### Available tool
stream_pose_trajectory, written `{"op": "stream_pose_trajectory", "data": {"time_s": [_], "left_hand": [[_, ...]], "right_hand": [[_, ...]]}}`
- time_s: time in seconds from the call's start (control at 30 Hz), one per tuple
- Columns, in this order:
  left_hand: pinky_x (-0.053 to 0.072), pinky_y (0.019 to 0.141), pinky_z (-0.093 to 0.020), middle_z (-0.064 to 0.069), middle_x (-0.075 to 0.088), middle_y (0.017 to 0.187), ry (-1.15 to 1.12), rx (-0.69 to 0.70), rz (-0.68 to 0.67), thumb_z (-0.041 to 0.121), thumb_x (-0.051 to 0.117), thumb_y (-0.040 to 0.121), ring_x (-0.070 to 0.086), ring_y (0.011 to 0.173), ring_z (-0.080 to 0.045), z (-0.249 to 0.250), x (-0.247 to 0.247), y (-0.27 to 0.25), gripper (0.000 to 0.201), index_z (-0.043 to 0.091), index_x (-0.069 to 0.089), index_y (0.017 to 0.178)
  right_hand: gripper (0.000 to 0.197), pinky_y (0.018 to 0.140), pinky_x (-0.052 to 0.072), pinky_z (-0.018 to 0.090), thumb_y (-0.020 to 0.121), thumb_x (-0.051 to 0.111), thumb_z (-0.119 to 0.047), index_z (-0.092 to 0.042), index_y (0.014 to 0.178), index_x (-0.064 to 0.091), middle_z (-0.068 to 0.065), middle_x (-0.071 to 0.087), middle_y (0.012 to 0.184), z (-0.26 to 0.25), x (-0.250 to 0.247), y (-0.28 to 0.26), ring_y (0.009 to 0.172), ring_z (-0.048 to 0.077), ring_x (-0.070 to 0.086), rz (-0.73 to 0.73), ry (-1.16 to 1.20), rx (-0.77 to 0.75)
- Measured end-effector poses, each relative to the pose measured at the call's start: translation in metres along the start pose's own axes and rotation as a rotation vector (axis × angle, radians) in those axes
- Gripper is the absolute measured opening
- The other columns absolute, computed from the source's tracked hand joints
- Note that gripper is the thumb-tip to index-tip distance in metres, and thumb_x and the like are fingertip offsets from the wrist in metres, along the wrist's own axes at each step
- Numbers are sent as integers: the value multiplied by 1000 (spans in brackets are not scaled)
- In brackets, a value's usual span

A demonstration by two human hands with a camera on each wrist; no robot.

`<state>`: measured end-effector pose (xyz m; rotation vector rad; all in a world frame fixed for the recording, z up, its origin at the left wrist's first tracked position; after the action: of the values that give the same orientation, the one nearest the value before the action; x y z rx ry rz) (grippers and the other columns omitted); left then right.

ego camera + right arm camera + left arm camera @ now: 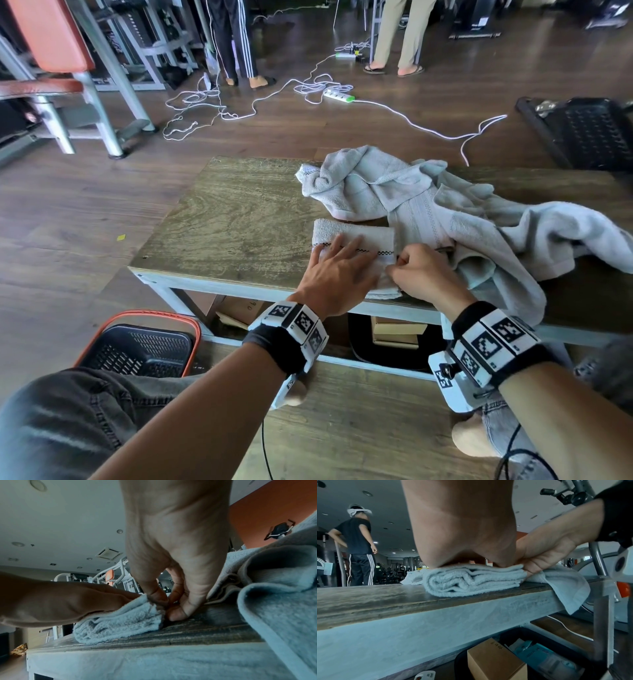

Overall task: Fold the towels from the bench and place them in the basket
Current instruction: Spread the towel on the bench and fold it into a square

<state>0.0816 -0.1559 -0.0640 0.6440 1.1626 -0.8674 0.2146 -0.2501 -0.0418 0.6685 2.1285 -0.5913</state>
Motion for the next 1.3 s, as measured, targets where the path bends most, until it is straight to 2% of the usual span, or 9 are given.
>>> {"op": "stream_pose_trajectory", "data": {"time_s": [0.13,0.3,0.43,0.6,0.67,0.73,0.83,0.97,1.3], "left_hand": [[-3,120,-53,8,1,165,78,-29,-64,63,18,97,-9,152,-19,0,9,-2,58,45,14,153],[-3,121,-51,10,3,165,20,-54,-68,61,25,97,-8,152,-17,0,10,-2,55,46,22,149],[3,122,-47,12,14,164,-48,-60,-31,50,34,94,3,152,-16,-3,8,2,51,43,37,144],[48,100,-47,10,65,124,-383,-11,197,39,44,77,60,117,-17,-19,-21,17,47,34,68,117],[40,107,-51,4,58,137,-300,-109,266,30,41,84,50,130,-20,-31,-24,24,48,27,62,127],[21,117,-56,2,31,159,-147,-168,135,33,34,98,20,149,-21,-34,-12,27,50,24,41,147],[7,121,-53,6,2,165,-85,-178,14,44,22,103,-7,152,-18,-31,10,23,59,23,14,157],[6,121,-53,9,-3,165,-54,-156,27,44,18,103,-12,151,-15,-34,17,21,57,29,9,157],[8,121,-48,12,4,165,-152,-178,89,51,25,101,-4,152,-11,-47,14,19,56,39,15,154]], "right_hand": [[20,57,36,28,81,65,-14,-5,97,57,9,61,89,-3,6,4,78,22,57,117,-3,-79],[32,91,49,41,86,51,-13,-5,117,52,11,51,121,-19,28,6,113,29,52,234,-156,-600],[52,123,12,33,106,33,-22,-4,154,26,11,20,164,-16,51,14,154,22,13,-11,-87,-501],[63,125,3,43,106,22,-42,-18,160,1,-2,-6,168,-9,60,20,153,11,-9,-121,-216,-403],[64,125,4,46,105,20,-42,-16,160,-1,-4,-9,168,-9,62,21,153,10,-12,-133,-287,-372],[64,125,4,48,103,19,-41,-16,160,2,-5,-7,168,-12,61,21,153,10,-10,-130,-347,-335],[66,124,10,50,96,19,-39,-11,155,23,5,17,166,-25,52,16,154,22,12,44,-400,-374],[73,122,19,48,88,15,-36,-7,152,35,10,35,159,-32,60,18,150,21,27,161,-393,-492],[66,125,-5,37,102,23,-38,-15,160,2,-1,-6,168,-25,68,27,153,10,-9,14,-298,-344]]}}
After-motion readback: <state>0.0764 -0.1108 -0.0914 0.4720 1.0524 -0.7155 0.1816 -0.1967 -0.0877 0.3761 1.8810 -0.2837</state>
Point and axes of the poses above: each hand's wrist, its own y-axis towards the middle knuckle, its own x-axis out of the palm, z = x × y, the point moved 4 cm from there along y, towards the middle knuckle
